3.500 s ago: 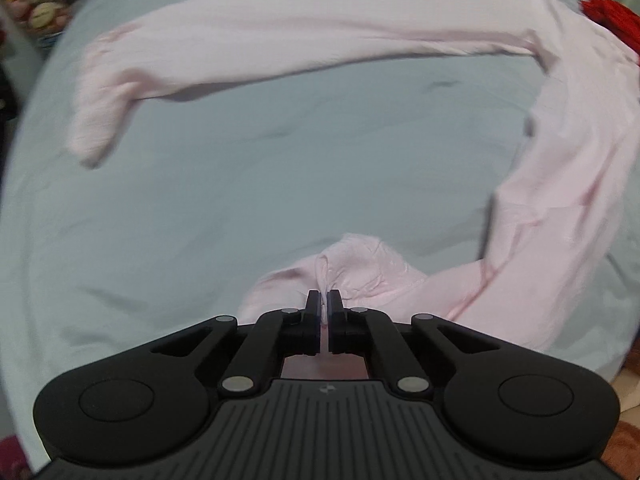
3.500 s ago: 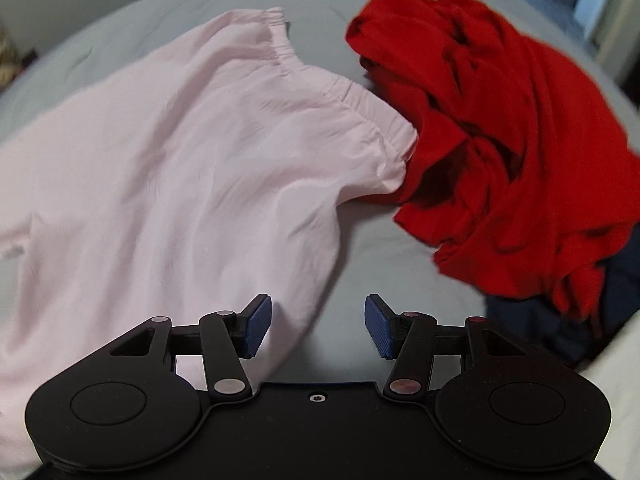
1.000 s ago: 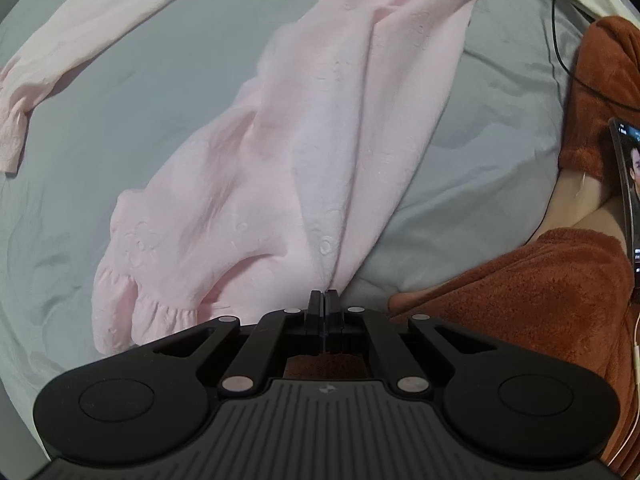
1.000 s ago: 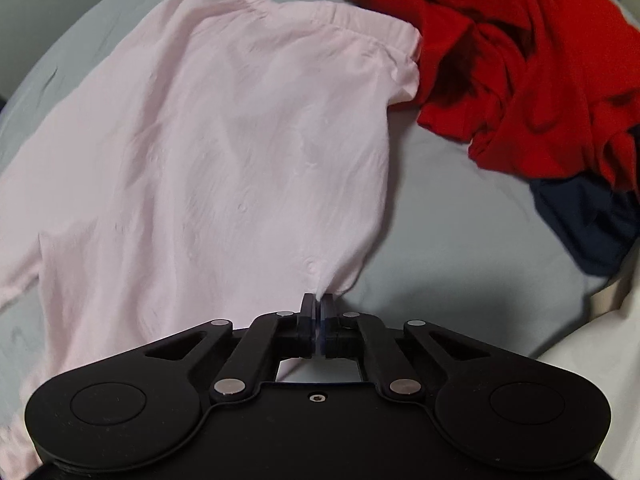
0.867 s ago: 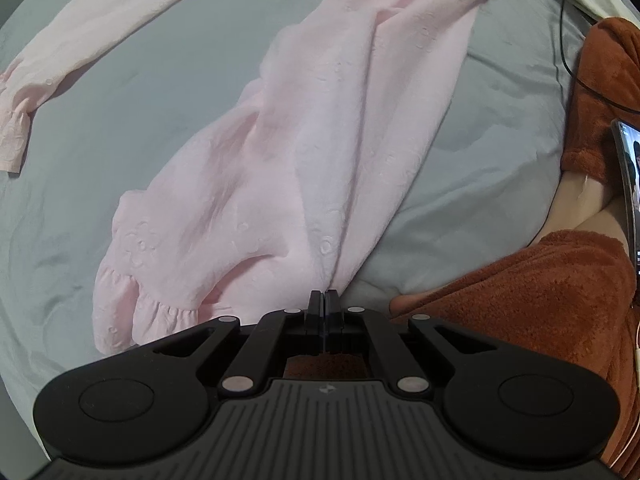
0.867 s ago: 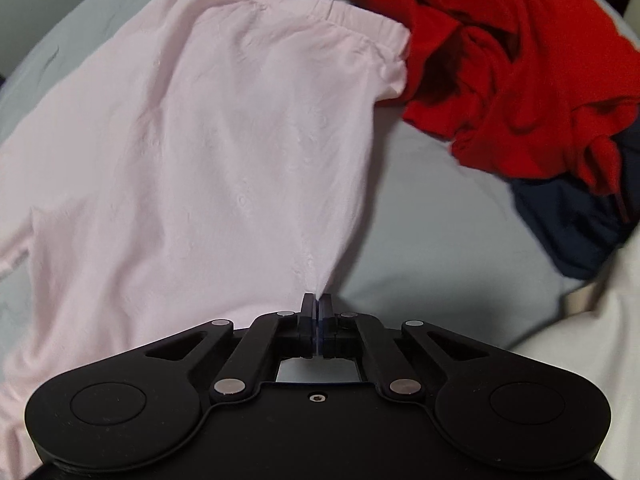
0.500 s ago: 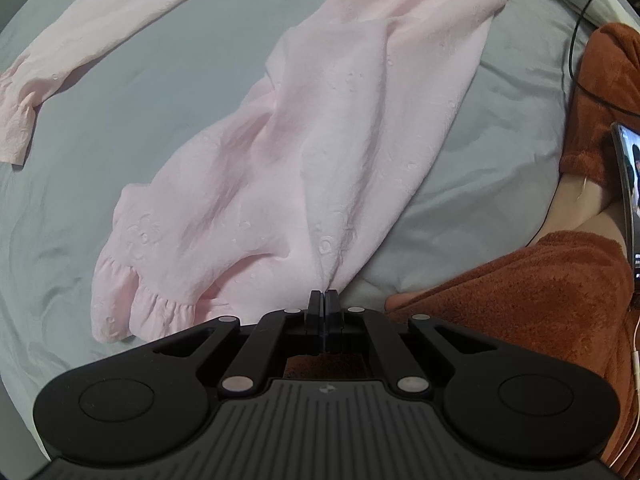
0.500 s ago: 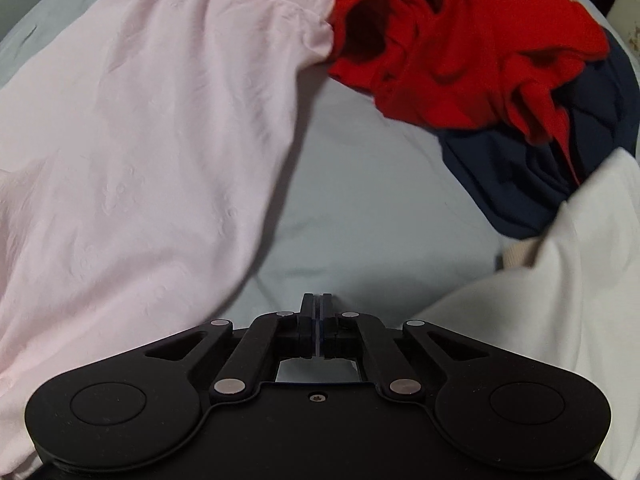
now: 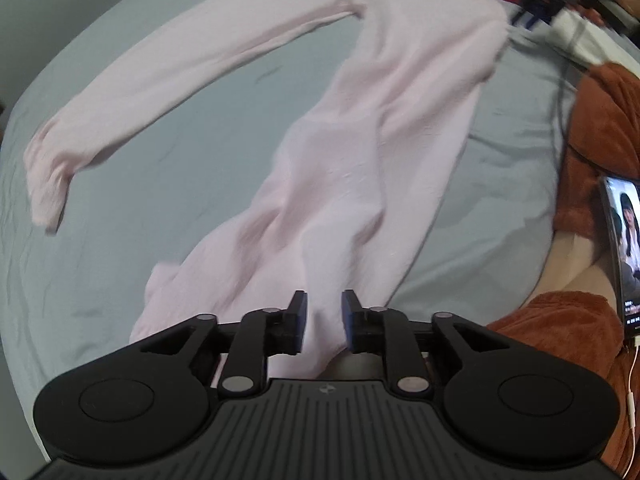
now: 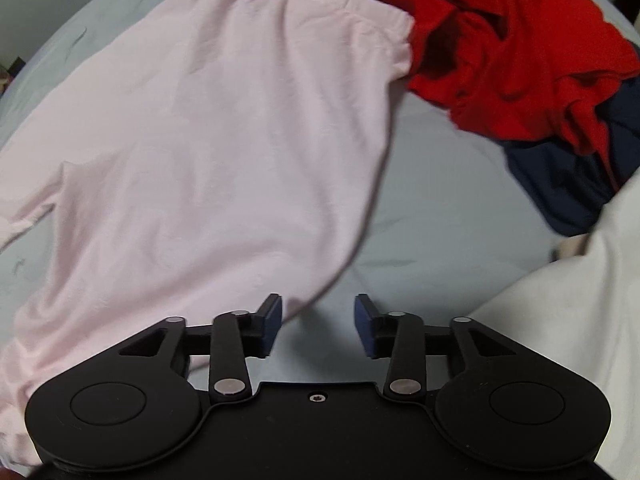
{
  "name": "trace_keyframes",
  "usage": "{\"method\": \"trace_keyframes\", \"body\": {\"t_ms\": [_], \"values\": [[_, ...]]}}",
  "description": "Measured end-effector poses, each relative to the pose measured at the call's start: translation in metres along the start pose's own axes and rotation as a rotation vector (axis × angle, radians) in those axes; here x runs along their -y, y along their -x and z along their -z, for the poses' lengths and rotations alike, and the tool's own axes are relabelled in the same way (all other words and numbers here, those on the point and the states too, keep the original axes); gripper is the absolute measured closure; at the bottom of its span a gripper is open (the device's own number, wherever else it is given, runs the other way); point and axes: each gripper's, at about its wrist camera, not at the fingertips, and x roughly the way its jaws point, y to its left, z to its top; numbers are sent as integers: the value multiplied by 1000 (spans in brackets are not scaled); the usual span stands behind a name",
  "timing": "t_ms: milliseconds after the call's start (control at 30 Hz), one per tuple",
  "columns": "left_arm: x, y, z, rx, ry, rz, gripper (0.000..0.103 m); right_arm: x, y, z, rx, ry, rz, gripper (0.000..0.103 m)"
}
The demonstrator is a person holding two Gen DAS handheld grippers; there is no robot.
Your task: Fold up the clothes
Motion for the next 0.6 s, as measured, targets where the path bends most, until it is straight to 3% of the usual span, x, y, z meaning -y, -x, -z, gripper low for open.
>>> {"method": "trace_keyframes", "body": {"t_ms": [267,367,467,600], "values": [[3,-65,-23,-118,48,41,75,-12,-21,-2,-11,-98,8,60],[-1,-79,-31,-163,84,91,76,-11,-34,3,-33,-83,45,60],[-3,-98,-35,-265,120,140,75,-9,-38,7,-40,-51,71,61],[9,-117,-29,-378,73,177,75,-11,-38,13,-58,34,115,62]]}}
